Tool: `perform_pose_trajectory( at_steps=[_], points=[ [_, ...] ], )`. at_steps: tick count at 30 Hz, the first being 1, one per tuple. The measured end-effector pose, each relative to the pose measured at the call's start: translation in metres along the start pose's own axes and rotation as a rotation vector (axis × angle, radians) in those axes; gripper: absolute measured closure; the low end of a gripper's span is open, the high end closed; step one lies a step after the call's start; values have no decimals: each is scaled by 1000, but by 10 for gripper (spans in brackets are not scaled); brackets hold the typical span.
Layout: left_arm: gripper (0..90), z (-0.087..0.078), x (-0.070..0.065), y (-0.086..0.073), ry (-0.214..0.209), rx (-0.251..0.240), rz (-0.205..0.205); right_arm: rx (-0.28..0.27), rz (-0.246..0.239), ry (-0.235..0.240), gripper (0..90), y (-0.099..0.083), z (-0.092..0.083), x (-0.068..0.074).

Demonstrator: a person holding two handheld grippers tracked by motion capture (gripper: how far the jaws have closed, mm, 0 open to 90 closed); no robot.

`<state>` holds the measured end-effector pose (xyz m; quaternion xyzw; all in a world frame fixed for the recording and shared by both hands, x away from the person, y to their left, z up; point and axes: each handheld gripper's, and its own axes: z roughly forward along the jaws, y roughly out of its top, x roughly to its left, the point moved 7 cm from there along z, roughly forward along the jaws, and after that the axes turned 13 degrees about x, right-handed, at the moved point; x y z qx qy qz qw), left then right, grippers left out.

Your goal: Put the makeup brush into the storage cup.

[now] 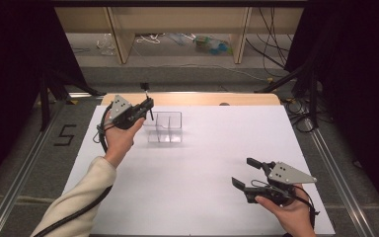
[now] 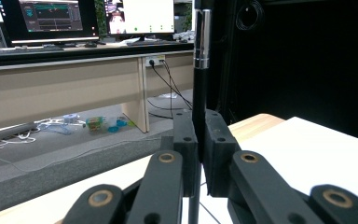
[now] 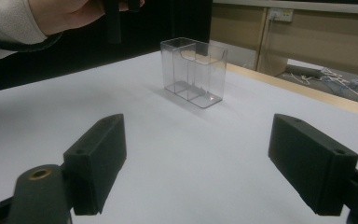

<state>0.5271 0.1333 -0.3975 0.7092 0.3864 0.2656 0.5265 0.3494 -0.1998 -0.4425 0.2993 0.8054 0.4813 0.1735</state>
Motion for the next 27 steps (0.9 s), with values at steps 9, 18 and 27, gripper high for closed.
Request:
perform_pose_trajectory(
  at_steps=[9, 18, 27],
  points=[
    [850, 2, 3, 0, 4, -2, 4, 0, 1, 0, 204, 0, 0, 0],
    [850, 5, 5, -1, 4, -6, -9, 2, 0, -1, 204, 0, 0, 0],
    [850, 7, 7, -2, 6, -1, -5, 13, 21, 6, 204, -1, 0, 2]
  ],
)
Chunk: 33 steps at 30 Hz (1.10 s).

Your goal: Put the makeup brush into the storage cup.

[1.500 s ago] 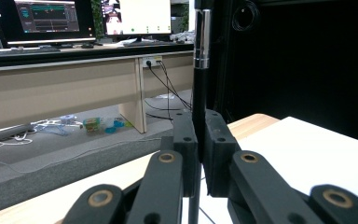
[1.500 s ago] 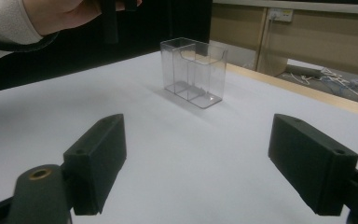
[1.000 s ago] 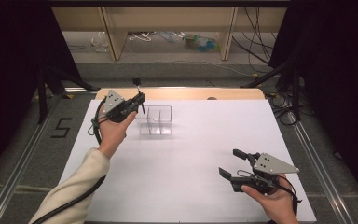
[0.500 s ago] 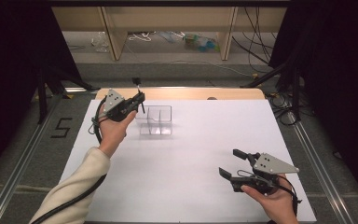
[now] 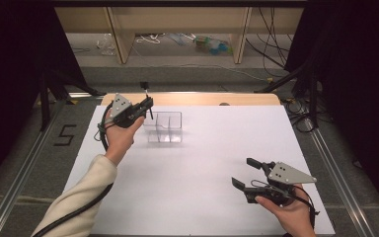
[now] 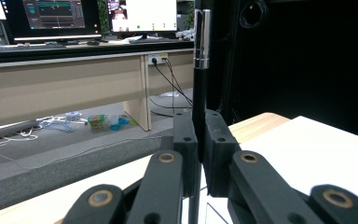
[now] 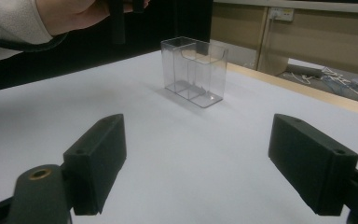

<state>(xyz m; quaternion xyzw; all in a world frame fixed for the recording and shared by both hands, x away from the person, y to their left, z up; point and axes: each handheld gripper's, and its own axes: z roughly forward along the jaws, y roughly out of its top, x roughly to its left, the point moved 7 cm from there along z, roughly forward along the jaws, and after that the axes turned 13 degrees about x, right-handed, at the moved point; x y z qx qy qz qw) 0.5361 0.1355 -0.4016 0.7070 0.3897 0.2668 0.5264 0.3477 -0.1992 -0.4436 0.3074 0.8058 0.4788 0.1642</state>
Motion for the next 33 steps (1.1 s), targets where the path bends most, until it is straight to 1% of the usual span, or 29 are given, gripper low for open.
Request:
perform_pose_trajectory(
  at_steps=[1, 2, 4, 5, 6, 8, 10, 11, 15, 16, 20, 21, 22, 25, 26, 27, 28, 33],
  points=[
    [850, 0, 0, 0, -1, 0, -1, -2, 0, 1, 204, 0, 0, 0],
    [850, 0, 0, 0, 0, 0, -4, -14, -16, -7, 203, 1, 0, -1],
    [850, 1, 1, 0, 2, 1, -3, -1, -1, 1, 204, 0, 0, 0],
    [850, 1, 1, -1, 1, 2, 2, -2, -2, 0, 203, 0, 0, 0],
    [850, 2, 0, -1, -2, 1, -10, -11, -14, -6, 204, 1, 1, -1],
    [850, 2, 2, -1, 4, 4, 4, -3, -2, 0, 203, 0, 0, 0],
    [850, 3, 1, -2, 1, 6, -2, -2, -1, 0, 204, 0, 0, 0],
    [850, 3, 1, -2, 1, 7, 1, 0, 1, 2, 203, 0, 0, 0],
    [850, 4, 2, -2, 4, 8, 5, -2, -1, 2, 203, 0, 0, 0],
    [850, 4, 1, -3, 0, 7, -6, -12, -16, -6, 203, 1, 1, -1],
    [850, 5, 2, -3, 1, 9, 1, -1, -1, 2, 203, 0, 0, 0],
    [850, 5, 2, -4, 1, 10, 1, -11, -16, -6, 203, 1, 1, -1],
    [850, 5, 2, -4, 0, 10, 1, -13, -19, -7, 203, 1, 1, -2],
    [850, 5, 2, -4, -1, 10, -3, -12, -19, -7, 203, 1, 1, -2],
    [850, 6, 2, -4, 0, 8, -1, -20, -16, -13, 203, 1, 1, -2],
    [849, 6, 2, -5, -2, 8, 0, -9, -16, -6, 203, 1, 1, -1],
    [850, 6, 2, -5, -4, 8, -10, -9, -18, -6, 203, 1, 1, -1],
    [850, 7, 3, -7, 0, 15, 3, -6, -18, -4, 203, 0, 1, -1]
  ],
)
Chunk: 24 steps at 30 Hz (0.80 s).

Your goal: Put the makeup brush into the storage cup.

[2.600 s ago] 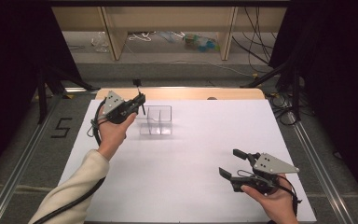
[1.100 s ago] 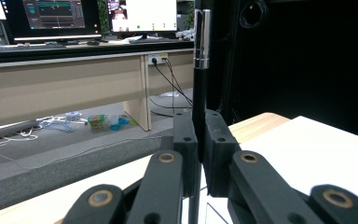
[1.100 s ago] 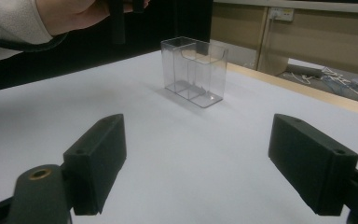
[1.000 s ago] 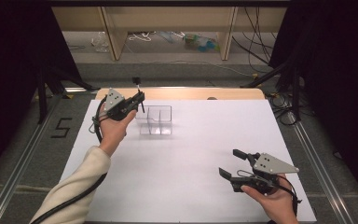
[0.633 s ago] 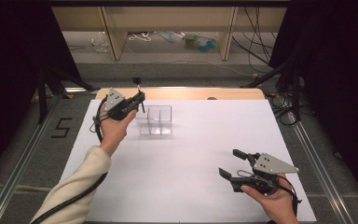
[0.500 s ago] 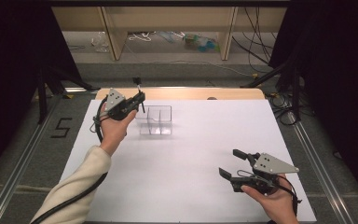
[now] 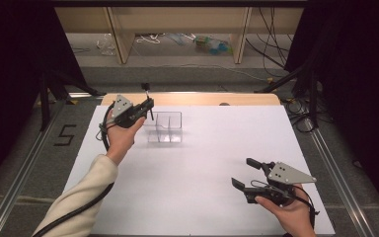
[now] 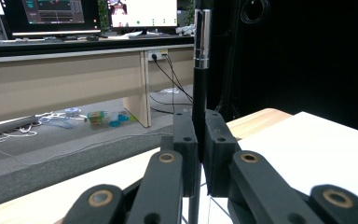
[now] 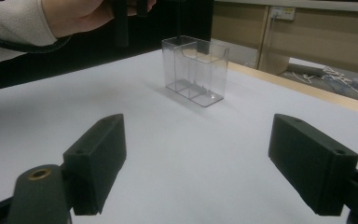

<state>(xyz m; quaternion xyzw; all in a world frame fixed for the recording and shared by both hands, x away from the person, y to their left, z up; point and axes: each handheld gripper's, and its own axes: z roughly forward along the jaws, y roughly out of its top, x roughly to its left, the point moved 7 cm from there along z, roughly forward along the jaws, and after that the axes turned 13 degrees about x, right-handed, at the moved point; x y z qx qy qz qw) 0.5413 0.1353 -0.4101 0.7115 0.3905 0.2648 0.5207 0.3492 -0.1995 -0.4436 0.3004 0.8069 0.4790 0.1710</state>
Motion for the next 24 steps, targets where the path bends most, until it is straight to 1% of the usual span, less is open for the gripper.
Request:
perform_pose_trajectory(
  at_steps=[2, 7, 8, 9, 10, 11, 14, 17, 20, 24],
  points=[
    [850, 1, -1, -1, -1, 1, -10, 0, 0, 2, 203, 0, 0, 0],
    [850, 2, 0, -2, -2, 4, -6, 1, -3, 2, 202, 0, 0, 0],
    [850, 2, 0, -2, -2, 4, -6, -8, -3, 9, 202, 0, 1, 0],
    [850, 2, 0, -2, 1, 5, -3, 15, -2, -3, 202, -1, -1, 0],
    [850, 2, 0, -3, 0, 5, -9, -8, -3, 10, 202, 0, 1, 0],
    [850, 2, 0, -3, -1, 5, -14, -8, -3, 9, 202, 0, 1, 0],
    [850, 2, 0, -3, -2, 6, -12, -8, -2, 10, 202, 0, 1, 0],
    [850, 3, 1, -4, 2, 11, -1, -7, -3, 10, 201, 0, 1, 0],
    [850, 3, 2, -6, 0, 15, -6, -7, -3, 11, 202, 0, 1, 0],
    [850, 4, 2, -7, 3, 18, -2, -6, -3, 11, 201, 0, 1, 0]
  ],
)
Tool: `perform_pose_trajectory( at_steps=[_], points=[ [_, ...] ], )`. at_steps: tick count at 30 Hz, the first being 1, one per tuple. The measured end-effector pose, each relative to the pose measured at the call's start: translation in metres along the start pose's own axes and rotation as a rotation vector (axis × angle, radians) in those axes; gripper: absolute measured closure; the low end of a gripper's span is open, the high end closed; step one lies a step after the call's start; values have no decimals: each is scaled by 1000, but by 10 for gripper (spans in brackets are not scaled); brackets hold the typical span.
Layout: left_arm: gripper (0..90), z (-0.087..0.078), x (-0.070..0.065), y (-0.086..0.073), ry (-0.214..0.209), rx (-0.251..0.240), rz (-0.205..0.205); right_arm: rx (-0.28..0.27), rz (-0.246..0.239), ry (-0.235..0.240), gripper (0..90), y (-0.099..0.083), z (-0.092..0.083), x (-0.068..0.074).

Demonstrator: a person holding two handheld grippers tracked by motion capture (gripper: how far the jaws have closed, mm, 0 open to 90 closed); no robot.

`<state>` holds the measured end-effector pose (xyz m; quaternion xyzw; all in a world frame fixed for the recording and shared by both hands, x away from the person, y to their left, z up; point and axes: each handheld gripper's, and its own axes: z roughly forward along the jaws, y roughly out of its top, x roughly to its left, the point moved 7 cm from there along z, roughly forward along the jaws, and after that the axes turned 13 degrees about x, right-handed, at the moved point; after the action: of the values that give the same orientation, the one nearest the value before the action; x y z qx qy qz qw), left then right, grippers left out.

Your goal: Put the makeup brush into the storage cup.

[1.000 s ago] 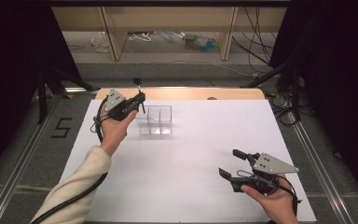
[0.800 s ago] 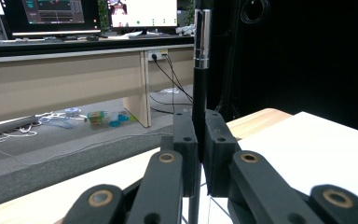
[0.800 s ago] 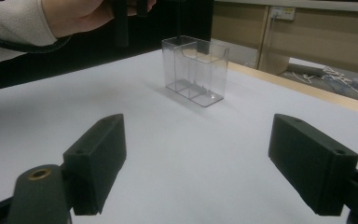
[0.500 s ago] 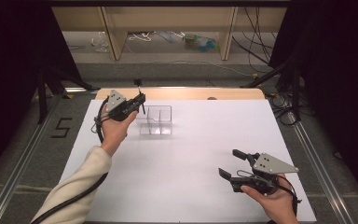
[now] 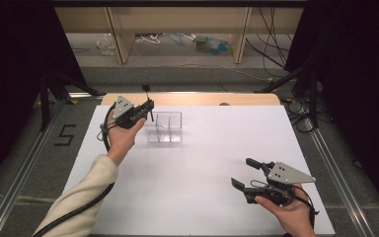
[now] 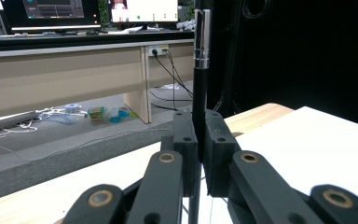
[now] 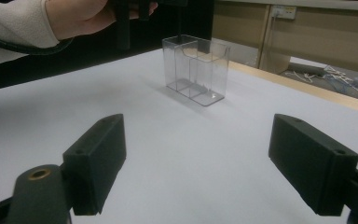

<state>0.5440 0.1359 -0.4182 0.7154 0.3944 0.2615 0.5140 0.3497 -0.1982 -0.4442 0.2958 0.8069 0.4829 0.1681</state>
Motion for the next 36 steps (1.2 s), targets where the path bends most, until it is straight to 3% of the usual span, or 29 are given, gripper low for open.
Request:
perform_pose_trajectory(
  at_steps=[7, 9, 21, 23, 24, 32, 34, 36],
  points=[
    [850, 2, 0, -4, -2, 10, -7, 20, 26, 13, 200, -2, 0, 2],
    [850, 3, 0, -4, -2, 11, -6, 5, 3, -1, 201, 0, 0, 0],
    [850, 4, 2, -7, 0, 18, -3, 3, -1, -1, 200, 0, 0, 0],
    [850, 5, 2, -7, 0, 19, -5, 21, 18, 5, 200, -2, 0, 2],
    [850, 5, 1, -8, 0, 21, -2, 8, -1, -7, 200, -1, 0, 0],
    [850, 7, 1, -10, -6, 23, -8, 4, -1, -1, 200, 0, 0, 0],
    [849, 7, 1, -10, -3, 24, -3, 22, 23, 11, 199, -2, 0, 3],
    [850, 7, 1, -11, -4, 24, -1, 9, 1, -5, 199, -1, 0, 0]
  ],
)
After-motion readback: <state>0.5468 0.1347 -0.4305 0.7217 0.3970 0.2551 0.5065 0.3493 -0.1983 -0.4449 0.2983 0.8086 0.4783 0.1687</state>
